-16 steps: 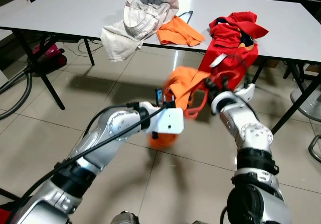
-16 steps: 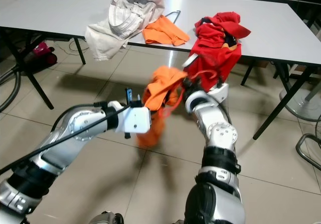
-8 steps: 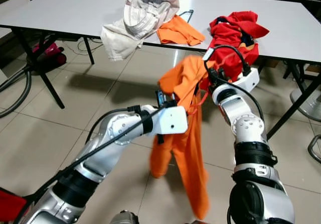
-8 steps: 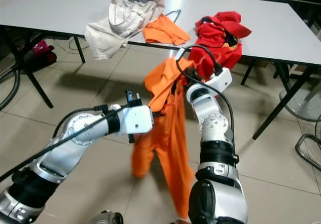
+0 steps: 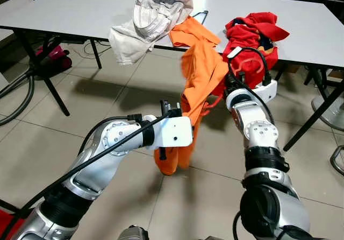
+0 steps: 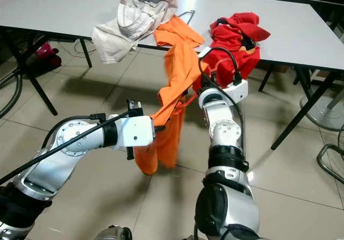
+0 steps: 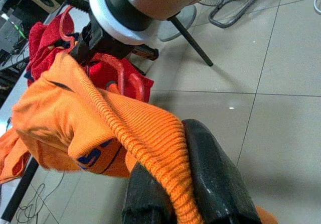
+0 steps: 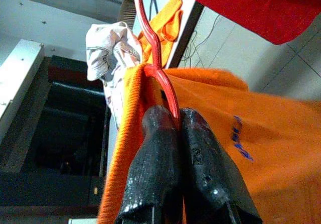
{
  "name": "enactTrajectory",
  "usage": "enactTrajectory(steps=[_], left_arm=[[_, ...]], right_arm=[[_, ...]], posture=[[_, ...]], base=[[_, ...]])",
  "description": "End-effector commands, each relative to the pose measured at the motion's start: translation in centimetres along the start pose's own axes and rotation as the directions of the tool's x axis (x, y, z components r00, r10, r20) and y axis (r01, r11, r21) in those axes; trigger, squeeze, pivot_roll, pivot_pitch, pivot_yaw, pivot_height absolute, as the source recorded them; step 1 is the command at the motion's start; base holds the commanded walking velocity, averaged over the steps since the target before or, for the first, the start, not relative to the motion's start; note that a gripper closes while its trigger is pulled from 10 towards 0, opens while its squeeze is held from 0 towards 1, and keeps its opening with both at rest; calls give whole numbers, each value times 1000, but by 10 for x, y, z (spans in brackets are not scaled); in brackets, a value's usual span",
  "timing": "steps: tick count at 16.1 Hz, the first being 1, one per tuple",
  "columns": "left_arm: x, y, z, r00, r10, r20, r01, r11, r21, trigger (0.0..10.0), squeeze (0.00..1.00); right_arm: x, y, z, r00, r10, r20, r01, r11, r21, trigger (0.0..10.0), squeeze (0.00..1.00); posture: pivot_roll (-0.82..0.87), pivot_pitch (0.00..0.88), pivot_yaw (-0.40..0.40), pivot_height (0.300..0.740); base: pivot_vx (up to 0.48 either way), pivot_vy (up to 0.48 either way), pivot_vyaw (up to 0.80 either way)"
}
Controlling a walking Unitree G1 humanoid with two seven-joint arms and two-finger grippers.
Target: Hang hanger
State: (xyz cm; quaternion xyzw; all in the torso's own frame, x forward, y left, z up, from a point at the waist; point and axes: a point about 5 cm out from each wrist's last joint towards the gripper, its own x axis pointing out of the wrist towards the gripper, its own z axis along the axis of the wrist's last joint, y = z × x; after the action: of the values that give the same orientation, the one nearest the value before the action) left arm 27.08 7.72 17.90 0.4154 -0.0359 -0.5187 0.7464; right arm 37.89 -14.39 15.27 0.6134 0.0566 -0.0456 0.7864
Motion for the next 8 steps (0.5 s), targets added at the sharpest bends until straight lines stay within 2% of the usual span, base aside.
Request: enactTrajectory(steps=[1, 2, 3, 4, 6, 7, 8], left_arm=[[2, -22, 11, 986, -157, 53, 156, 988, 21, 10000, 0], [2, -20, 13, 987, -146, 62, 145, 989, 20, 10000, 0], [3, -16, 18, 989, -125, 85, 125, 992, 5, 10000, 0], [4, -13, 21, 988, -111, 108, 112, 994, -12, 10000, 0], [3, -10, 32, 979, -106, 174, 115, 992, -43, 10000, 0], [2, -11, 42, 962, -131, 239, 150, 987, -62, 10000, 0], [2, -12, 47, 952, -143, 270, 169, 982, -79, 10000, 0]], right_arm=[[-5, 21, 71, 939, 48, 341, -62, 998, 29, 10000, 0], [-4, 23, 70, 940, 60, 336, -44, 998, -53, 10000, 0], [-4, 27, 66, 943, 88, 321, -10, 972, -235, 10000, 0], [-3, 30, 62, 944, 113, 309, 3, 936, -351, 10000, 0], [-2, 36, 52, 945, 141, 294, 20, 876, -482, 10000, 0], [-1, 37, 45, 944, 139, 299, 39, 854, -518, 10000, 0], [0, 36, 42, 944, 134, 303, 46, 853, -521, 10000, 0]], posture=[[-3, 40, -30, 740], [-3, 40, -30, 740], [-5, 44, -30, 740], [-5, 44, -30, 740], [-7, 45, -30, 740], [-8, 43, -30, 740], [-8, 43, -32, 740]], base=[[0, 0, 0], [0, 0, 0], [0, 0, 0], [0, 0, 0], [0, 0, 0], [0, 0, 0], [0, 0, 0]])
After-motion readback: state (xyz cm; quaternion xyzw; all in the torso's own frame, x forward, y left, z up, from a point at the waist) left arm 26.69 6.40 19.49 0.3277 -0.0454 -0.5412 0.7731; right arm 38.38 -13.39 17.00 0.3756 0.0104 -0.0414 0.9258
